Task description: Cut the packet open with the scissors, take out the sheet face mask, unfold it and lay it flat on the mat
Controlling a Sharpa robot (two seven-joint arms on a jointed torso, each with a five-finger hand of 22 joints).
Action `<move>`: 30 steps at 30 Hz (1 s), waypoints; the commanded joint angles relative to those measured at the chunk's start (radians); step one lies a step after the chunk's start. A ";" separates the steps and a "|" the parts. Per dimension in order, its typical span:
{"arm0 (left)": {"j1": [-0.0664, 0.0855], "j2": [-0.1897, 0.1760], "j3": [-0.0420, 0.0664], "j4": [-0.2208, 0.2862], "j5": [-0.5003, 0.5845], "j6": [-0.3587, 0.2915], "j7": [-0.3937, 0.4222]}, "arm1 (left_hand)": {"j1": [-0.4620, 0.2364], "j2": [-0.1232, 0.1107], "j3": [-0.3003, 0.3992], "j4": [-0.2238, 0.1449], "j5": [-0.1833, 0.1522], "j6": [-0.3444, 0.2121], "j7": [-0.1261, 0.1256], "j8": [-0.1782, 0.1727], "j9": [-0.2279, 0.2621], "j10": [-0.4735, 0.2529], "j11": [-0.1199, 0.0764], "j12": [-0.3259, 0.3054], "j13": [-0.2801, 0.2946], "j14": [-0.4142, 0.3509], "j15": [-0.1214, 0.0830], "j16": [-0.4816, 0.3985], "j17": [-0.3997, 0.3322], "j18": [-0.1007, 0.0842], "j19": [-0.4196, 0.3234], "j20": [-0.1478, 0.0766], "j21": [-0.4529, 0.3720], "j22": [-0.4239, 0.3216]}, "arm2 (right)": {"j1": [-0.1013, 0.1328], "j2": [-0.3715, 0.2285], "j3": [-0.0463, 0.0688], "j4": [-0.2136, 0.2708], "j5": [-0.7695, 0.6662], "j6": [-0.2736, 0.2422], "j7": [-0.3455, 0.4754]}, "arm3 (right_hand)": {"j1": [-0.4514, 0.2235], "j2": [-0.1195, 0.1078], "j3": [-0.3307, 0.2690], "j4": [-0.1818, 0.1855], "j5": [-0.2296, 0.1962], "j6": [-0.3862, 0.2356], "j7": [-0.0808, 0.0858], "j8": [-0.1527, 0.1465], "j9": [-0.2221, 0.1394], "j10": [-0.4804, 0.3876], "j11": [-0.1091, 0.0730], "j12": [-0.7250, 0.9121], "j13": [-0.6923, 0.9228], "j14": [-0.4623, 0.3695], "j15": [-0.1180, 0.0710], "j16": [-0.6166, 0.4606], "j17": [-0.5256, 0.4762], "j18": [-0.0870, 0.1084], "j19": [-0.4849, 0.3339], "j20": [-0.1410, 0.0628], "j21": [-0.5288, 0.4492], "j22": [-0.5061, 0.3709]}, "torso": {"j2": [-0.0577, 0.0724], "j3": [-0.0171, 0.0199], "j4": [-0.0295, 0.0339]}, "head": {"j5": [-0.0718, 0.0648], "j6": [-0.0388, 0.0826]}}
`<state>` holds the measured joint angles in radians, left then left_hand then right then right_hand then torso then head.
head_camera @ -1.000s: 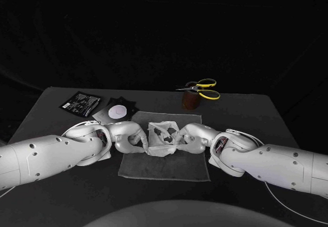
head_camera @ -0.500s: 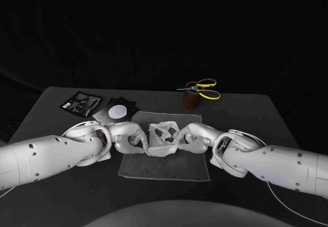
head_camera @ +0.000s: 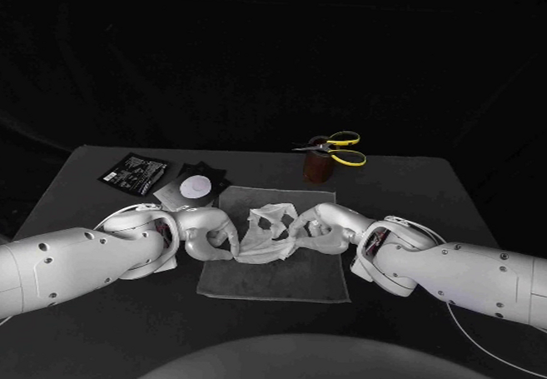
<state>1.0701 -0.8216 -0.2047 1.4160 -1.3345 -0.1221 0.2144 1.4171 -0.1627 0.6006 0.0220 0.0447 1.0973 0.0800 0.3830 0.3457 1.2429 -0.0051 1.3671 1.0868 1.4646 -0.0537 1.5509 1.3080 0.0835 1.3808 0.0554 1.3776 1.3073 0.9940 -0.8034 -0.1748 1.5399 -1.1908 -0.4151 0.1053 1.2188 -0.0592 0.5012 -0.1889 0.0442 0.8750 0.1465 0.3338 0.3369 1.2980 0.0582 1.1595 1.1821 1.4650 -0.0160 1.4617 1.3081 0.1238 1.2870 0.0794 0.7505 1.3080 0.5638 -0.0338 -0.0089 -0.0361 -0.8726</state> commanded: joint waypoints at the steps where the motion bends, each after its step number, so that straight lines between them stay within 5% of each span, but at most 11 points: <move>1: -0.001 -0.001 0.000 0.005 -0.014 0.038 -0.018 | -0.008 0.004 0.009 0.002 0.003 -0.007 0.002 0.006 0.034 0.006 0.000 0.006 0.001 0.066 -0.007 -0.003 0.151 -0.014 -0.001 -0.009 0.002 0.041 | -0.001 -0.002 0.000 0.003 0.024 0.039 0.031 | 0.001 -0.020 -0.009 -0.007 0.004 -0.022 0.014 -0.020 -0.010 -0.022 0.012 -0.016 -0.015 0.040 0.011 -0.007 0.026 0.012 -0.015 0.008 -0.030 0.064 | 0.000 -0.0010 -0.0002 | -0.001 0.000; 9: -0.001 -0.010 -0.001 0.010 -0.014 0.058 -0.026 | -0.011 0.002 0.015 0.002 0.003 -0.010 0.001 0.011 0.039 0.008 -0.001 0.008 0.006 0.066 -0.007 -0.003 0.152 -0.014 -0.002 -0.010 0.001 0.040 | -0.001 -0.012 0.000 0.007 0.015 0.073 0.022 | 0.004 -0.036 -0.023 -0.016 0.004 -0.030 0.020 -0.033 -0.018 -0.043 0.019 -0.028 -0.031 0.032 0.019 -0.013 0.014 0.017 -0.033 0.017 -0.064 0.056 | 0.000 -0.0002 0.0002 | 0.000 0.000; 20: -0.001 -0.025 -0.001 0.007 0.021 0.026 -0.028 | -0.020 -0.005 0.030 0.002 0.003 -0.055 0.010 0.008 0.046 -0.017 0.004 -0.008 -0.025 0.071 -0.004 0.000 0.164 -0.014 -0.002 -0.009 0.001 0.040 | -0.004 -0.050 -0.001 0.012 -0.048 -0.004 -0.064 | 0.019 -0.005 -0.021 -0.018 0.007 0.028 0.004 -0.022 -0.021 0.036 0.004 0.067 0.041 0.062 0.006 0.027 0.087 0.003 0.035 0.016 0.078 0.090 | 0.001 0.0000 -0.0002 | -0.003 0.000; 23: -0.001 -0.029 -0.001 0.006 0.035 0.021 -0.023 | -0.017 -0.019 0.033 -0.006 0.003 -0.108 0.017 -0.022 0.034 -0.080 0.011 -0.054 -0.112 0.069 0.002 -0.002 0.159 -0.013 -0.005 -0.006 -0.002 0.037 | -0.007 -0.063 -0.001 0.015 -0.065 -0.021 -0.082 | 0.022 -0.005 -0.020 -0.021 0.008 0.032 0.003 -0.023 -0.022 0.047 0.003 0.081 0.053 0.064 0.005 0.030 0.092 0.001 0.042 0.015 0.092 0.094 | 0.001 0.0002 -0.0003 | -0.004 0.000; 27: -0.001 -0.032 -0.001 0.005 0.048 0.020 -0.014 | -0.019 -0.036 0.028 -0.012 0.003 -0.123 0.021 -0.034 0.027 -0.108 0.015 -0.077 -0.152 0.067 0.005 -0.003 0.154 -0.012 -0.009 -0.003 -0.005 0.033 | -0.011 -0.069 -0.001 0.017 -0.082 -0.038 -0.101 | 0.021 -0.007 -0.020 -0.022 0.008 0.034 0.002 -0.024 -0.024 0.051 0.002 0.085 0.056 0.065 0.004 0.031 0.094 -0.001 0.047 0.014 0.103 0.097 | 0.000 0.0005 0.0001 | -0.007 0.000; 28: -0.001 -0.033 -0.001 0.005 0.052 0.020 -0.011 | -0.026 -0.049 0.019 -0.012 0.003 -0.133 0.022 -0.041 0.023 -0.148 0.017 -0.109 -0.206 0.064 0.007 -0.005 0.148 -0.011 -0.013 -0.001 -0.010 0.029 | -0.011 -0.068 -0.001 0.016 -0.086 -0.043 -0.107 | 0.019 -0.007 -0.021 -0.022 0.008 0.034 0.002 -0.025 -0.024 0.053 0.002 0.088 0.058 0.066 0.004 0.032 0.096 -0.001 0.049 0.014 0.105 0.097 | 0.000 0.0005 0.0001 | -0.008 0.000; 30: -0.001 -0.033 -0.001 0.004 0.059 0.019 -0.004 | -0.036 -0.070 0.010 -0.010 0.003 -0.164 0.024 -0.063 0.012 -0.297 0.021 -0.240 -0.406 0.055 0.012 -0.010 0.128 -0.007 -0.026 0.003 -0.023 0.015 | -0.013 -0.062 -0.001 0.013 -0.089 -0.052 -0.116 | 0.014 -0.002 -0.022 -0.017 0.008 0.037 0.002 -0.027 -0.027 0.058 0.002 0.093 0.062 0.067 0.004 0.033 0.098 -0.002 0.053 0.013 0.112 0.099 | 0.000 -0.0002 -0.0003 | -0.009 0.000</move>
<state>1.0700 -0.8546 -0.2062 1.4203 -1.3041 -0.0961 0.1950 1.3798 -0.2264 0.6144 0.0123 0.0466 0.9359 0.1047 0.3243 0.3616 0.9658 0.0174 1.1413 0.7051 1.4665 -0.0478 1.5436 1.3080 0.0836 1.3582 0.0597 1.3557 1.3081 0.9822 -0.8685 -0.1757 1.5528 -1.2407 -0.4298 0.0313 1.2396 -0.0681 0.4824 -0.2057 0.0487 0.9028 0.1484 0.3085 0.3107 1.3493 0.0610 1.2496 1.2414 1.4663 -0.0068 1.4918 1.3083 0.1229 1.3345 0.0931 0.8577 1.3081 0.5640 -0.0335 -0.0089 -0.0437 -0.8726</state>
